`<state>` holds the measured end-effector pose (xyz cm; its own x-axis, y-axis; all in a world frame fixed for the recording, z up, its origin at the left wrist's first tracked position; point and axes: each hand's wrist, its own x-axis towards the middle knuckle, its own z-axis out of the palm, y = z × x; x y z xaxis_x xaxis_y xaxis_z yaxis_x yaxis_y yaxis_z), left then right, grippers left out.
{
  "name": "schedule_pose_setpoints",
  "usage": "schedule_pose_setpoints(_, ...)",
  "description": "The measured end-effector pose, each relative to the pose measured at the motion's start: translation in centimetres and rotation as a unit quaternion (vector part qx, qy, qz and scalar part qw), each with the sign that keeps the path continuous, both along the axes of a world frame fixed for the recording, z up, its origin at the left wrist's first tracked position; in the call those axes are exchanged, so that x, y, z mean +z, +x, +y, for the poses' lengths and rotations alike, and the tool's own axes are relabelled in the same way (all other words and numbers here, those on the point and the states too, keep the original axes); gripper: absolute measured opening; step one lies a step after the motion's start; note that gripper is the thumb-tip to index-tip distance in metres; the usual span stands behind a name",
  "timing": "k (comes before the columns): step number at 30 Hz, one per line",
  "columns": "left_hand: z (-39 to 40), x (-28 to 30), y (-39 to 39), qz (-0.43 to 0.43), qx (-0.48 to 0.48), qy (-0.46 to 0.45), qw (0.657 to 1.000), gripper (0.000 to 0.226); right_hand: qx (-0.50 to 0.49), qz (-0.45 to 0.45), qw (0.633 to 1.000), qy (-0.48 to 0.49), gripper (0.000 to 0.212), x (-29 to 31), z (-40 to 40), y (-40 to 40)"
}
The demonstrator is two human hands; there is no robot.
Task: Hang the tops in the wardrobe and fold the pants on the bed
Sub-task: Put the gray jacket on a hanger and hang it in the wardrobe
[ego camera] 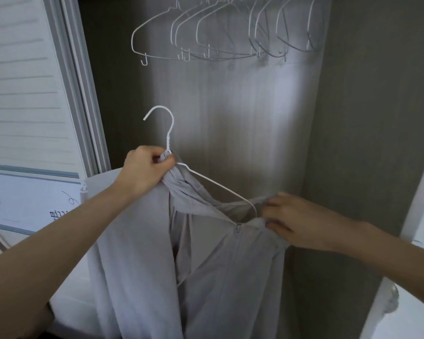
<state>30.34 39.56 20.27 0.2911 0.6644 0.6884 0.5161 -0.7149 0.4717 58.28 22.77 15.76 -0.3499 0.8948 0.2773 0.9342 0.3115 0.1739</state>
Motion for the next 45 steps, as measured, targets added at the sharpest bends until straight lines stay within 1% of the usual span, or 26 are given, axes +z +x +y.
schedule_pose_setpoints(2,-0.3,-0.3,0.8,0.018,-0.022,0.008,1.000,0.044,0.015,0.026,0.999,0.011,0.028,1.0,0.7,-0.1)
schedule_pose_setpoints(4,-0.8,-0.4,1.9,0.032,-0.061,0.012,0.998,0.045,0.011,0.078,0.997,0.015,0.020,2.0,1.4,-1.0)
schedule_pose_setpoints(6,-1.8,-0.6,3.4,0.051,-0.085,0.046,0.994,0.049,0.013,0.149,0.989,0.013,0.018,2.7,1.9,-2.3)
schedule_pose_setpoints(8,-3.0,-0.9,4.9,0.065,-0.095,0.085,0.990,0.051,0.015,0.226,0.973,0.034,0.021,2.9,2.4,-3.8)
schedule_pose_setpoints(11,-4.0,-1.1,6.1,0.076,-0.113,0.120,0.983,0.051,0.001,0.358,0.932,0.055,0.030,3.3,2.7,-4.9)
schedule_pose_setpoints(12,-3.8,-1.2,5.9,0.079,-0.118,0.122,0.982,0.051,0.005,0.381,0.922,0.072,0.028,3.6,2.6,-4.8)
schedule_pose_setpoints(14,-2.6,-1.5,4.5,0.079,-0.121,0.098,0.985,0.051,0.022,0.370,0.922,0.116,0.011,4.5,2.1,-4.0)
schedule_pose_setpoints(15,-1.8,-1.7,3.5,0.078,-0.116,0.087,0.986,0.052,0.032,0.347,0.928,0.132,0.009,5.1,1.8,-3.5)
schedule_pose_setpoints(17,-0.7,-2.4,1.8,0.072,-0.088,0.072,0.991,0.053,0.058,0.291,0.944,0.145,0.022,6.0,1.2,-2.4)
schedule_pose_setpoints(19,-0.1,-3.0,0.7,0.039,-0.072,0.041,0.996,0.050,0.084,0.270,0.952,0.120,0.027,6.7,0.6,-1.8)
schedule_pose_setpoints(20,0.0,-3.1,0.4,0.013,-0.073,0.018,0.997,0.047,0.102,0.271,0.951,0.107,0.028,7.0,0.4,-1.7)
schedule_pose_setpoints(22,0.3,-3.0,-0.2,-0.034,-0.090,-0.033,0.995,0.045,0.119,0.326,0.932,0.102,0.033,7.4,0.3,-1.2)
schedule_pose_setpoints(24,0.3,-2.7,-0.8,-0.064,-0.121,-0.070,0.988,0.045,0.078,0.365,0.918,0.133,0.033,7.5,0.6,-0.3)
schedule_pose_setpoints(25,0.3,-2.5,-1.0,-0.076,-0.132,-0.082,0.985,0.047,0.031,0.346,0.928,0.136,0.026,7.5,0.8,0.2)
schedule_pose_setpoints(26,0.3,-2.3,-1.2,-0.090,-0.139,-0.092,0.982,0.049,-0.014,0.313,0.943,0.116,0.013,7.4,1.1,0.6)
schedule_pose_setpoints(27,0.3,-2.1,-1.3,-0.106,-0.145,-0.104,0.978,0.050,-0.045,0.293,0.951,0.082,0.014,7.2,1.2,0.9)
schedule_pose_setpoints(28,0.4,-1.9,-1.5,-0.120,-0.145,-0.116,0.975,0.050,-0.057,0.303,0.950,0.046,0.030,6.9,1.2,1.0)
schedule_pose_setpoints(29,0.5,-1.7,-1.6,-0.128,-0.141,-0.128,0.973,0.049,-0.049,0.331,0.942,0.015,0.040,6.7,1.2,1.0)
schedule_pose_setpoints(31,0.9,-1.2,-2.1,-0.121,-0.129,-0.148,0.973,0.045,-0.015,0.379,0.925,0.007,0.044,6.4,0.9,0.8)
schedule_pose_setpoints(33,1.4,-0.8,-2.7,-0.090,-0.116,-0.151,0.978,0.046,0.002,0.395,0.918,0.028,0.042,6.1,0.6,0.8)
schedule_pose_setpoints(36,2.0,-0.5,-3.3,-0.039,-0.102,-0.151,0.982,0.050,0.008,0.393,0.919,0.024,0.041,6.8,0.5,0.6)
schedule_pose_setpoints(38,2.1,-0.5,-3.4,-0.012,-0.106,-0.165,0.981,0.047,0.009,0.403,0.915,0.005,0.042,7.8,0.5,0.4)
schedule_pose_setpoints(40,2.2,-0.7,-3.5,0.002,-0.107,-0.177,0.978,0.043,0.007,0.404,0.915,-0.014,0.043,8.7,0.4,0.1)
schedule_pose_setpoints(45,3.1,-0.9,-3.3,0.009,-0.084,-0.157,0.984,0.043,0.002,0.377,0.922,-0.085,0.044,10.3,0.7,-0.8)
